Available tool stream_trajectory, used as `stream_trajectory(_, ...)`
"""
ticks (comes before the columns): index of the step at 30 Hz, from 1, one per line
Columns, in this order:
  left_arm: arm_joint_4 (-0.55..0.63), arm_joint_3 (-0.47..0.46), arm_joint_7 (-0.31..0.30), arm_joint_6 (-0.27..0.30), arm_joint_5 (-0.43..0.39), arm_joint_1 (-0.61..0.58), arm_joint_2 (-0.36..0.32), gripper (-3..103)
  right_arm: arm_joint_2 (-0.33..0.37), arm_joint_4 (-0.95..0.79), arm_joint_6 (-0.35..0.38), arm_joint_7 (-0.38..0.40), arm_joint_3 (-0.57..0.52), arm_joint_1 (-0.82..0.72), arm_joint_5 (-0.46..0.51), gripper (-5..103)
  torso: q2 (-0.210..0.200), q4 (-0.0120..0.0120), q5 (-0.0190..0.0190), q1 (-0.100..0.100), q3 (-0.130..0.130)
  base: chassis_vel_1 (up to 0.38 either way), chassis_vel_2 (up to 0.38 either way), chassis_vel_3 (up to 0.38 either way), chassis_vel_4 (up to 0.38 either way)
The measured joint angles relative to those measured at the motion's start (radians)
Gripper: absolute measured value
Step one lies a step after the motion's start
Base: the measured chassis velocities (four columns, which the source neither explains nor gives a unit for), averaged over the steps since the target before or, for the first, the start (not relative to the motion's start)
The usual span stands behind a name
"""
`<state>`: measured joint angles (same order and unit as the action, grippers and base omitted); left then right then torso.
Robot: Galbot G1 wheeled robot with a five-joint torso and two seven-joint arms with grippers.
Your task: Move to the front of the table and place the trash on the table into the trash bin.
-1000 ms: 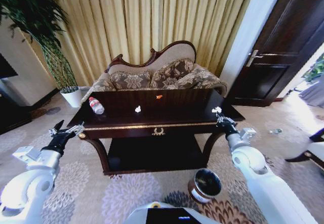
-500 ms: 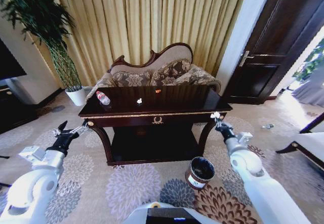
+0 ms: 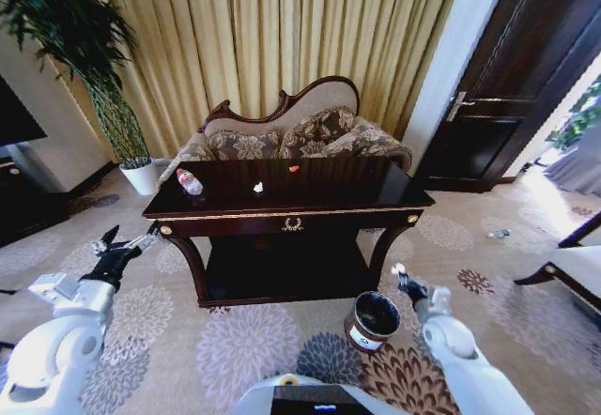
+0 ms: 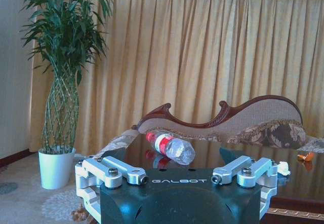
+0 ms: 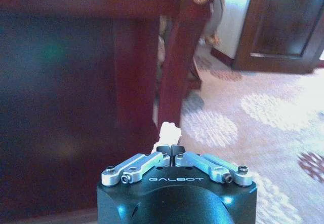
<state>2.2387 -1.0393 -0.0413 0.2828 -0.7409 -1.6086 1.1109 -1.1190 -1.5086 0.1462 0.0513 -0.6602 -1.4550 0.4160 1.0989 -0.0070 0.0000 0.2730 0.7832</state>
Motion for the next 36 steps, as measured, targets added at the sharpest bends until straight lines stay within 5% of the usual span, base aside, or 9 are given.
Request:
stream_trajectory(5, -0.003, 0.019, 0.001, -0.001, 0.009, 0.006, 0.001, 100, -0.022, 0.062, -0.017, 0.002, -0.001, 0.016, -0.044, 0, 0.0, -0.0001, 0.0, 0.0, 0.0, 0.0, 0.0, 0.0, 0.0)
stream_trajectory(23, -0.019, 0.056, -0.002, -0.001, 0.022, 0.032, -0.01, 100, -0.037, 0.057, -0.071, 0.021, 0.021, 0.047, -0.094, 66, 0.0, -0.0002, 0.0001, 0.0, 0.0, 0.0, 0.0, 0.0, 0.0)
stream_trajectory(26, -0.019, 0.062, -0.005, -0.001, 0.023, 0.037, -0.013, 100, -0.036, 0.029, -0.098, 0.024, 0.014, 0.048, -0.086, 72, 0.0, -0.0002, 0.0002, 0.0, 0.0, 0.0, 0.0, 0.0, 0.0)
stream_trajectory(28, -0.021, 0.068, -0.008, -0.001, 0.024, 0.044, -0.015, 100, -0.023, -0.044, -0.139, 0.011, 0.011, 0.046, -0.043, 88, 0.0, 0.0001, 0.0, 0.0, 0.0, 0.0, 0.0, 0.0, 0.0)
stream_trajectory(36, -0.016, 0.08, -0.013, 0.002, 0.026, 0.053, -0.015, 100, 0.008, -0.293, -0.141, -0.006, 0.041, 0.045, 0.038, 100, 0.0, 0.0, -0.0001, 0.0, 0.0, 0.0, 0.0, 0.0, 0.0)
